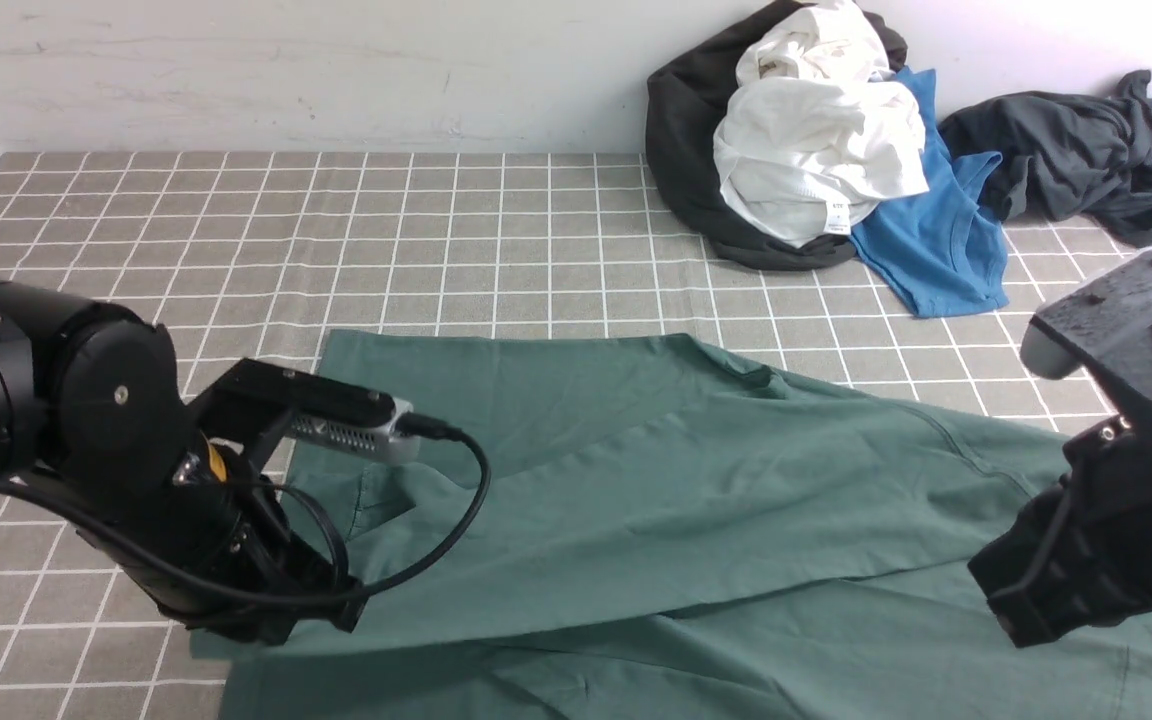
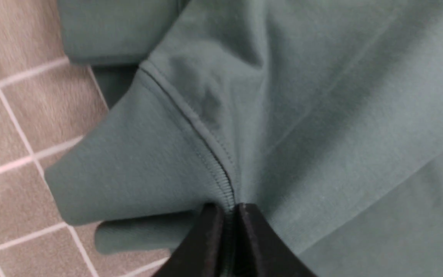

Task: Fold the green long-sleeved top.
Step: Use the left arm to drag and drop the cuff onto the cuff closest to the left arm, then use both arms simultaneously to clamp the lower edge of the clothing fabric

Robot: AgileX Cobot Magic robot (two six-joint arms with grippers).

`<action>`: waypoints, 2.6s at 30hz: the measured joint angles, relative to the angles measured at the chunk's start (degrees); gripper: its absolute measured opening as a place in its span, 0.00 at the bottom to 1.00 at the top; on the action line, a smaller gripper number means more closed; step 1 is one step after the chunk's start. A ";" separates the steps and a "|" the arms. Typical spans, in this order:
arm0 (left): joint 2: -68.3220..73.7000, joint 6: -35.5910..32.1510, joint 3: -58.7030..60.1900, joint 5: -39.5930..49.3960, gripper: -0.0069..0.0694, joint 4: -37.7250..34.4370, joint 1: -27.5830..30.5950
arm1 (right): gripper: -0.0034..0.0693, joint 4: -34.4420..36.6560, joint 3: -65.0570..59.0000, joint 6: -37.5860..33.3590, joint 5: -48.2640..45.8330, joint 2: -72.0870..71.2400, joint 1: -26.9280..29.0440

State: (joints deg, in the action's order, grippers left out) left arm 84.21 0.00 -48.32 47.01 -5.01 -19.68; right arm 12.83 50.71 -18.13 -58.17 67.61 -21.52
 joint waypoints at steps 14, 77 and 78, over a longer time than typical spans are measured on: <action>-3.30 -11.03 0.60 10.88 0.68 -1.82 -3.22 | 0.03 4.71 0.00 0.00 -12.81 -11.98 0.00; -8.81 -15.19 18.82 6.02 0.10 7.15 -17.10 | 0.73 -9.51 -28.90 -20.84 10.71 -16.86 -8.67; -8.81 -15.19 18.82 6.02 0.10 7.15 -17.10 | 0.74 -11.20 -30.29 -20.97 11.93 -16.30 -8.67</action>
State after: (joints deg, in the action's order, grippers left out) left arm 75.40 -15.19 -29.49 53.03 2.13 -36.78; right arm 1.63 20.43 -39.10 -46.25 51.32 -30.19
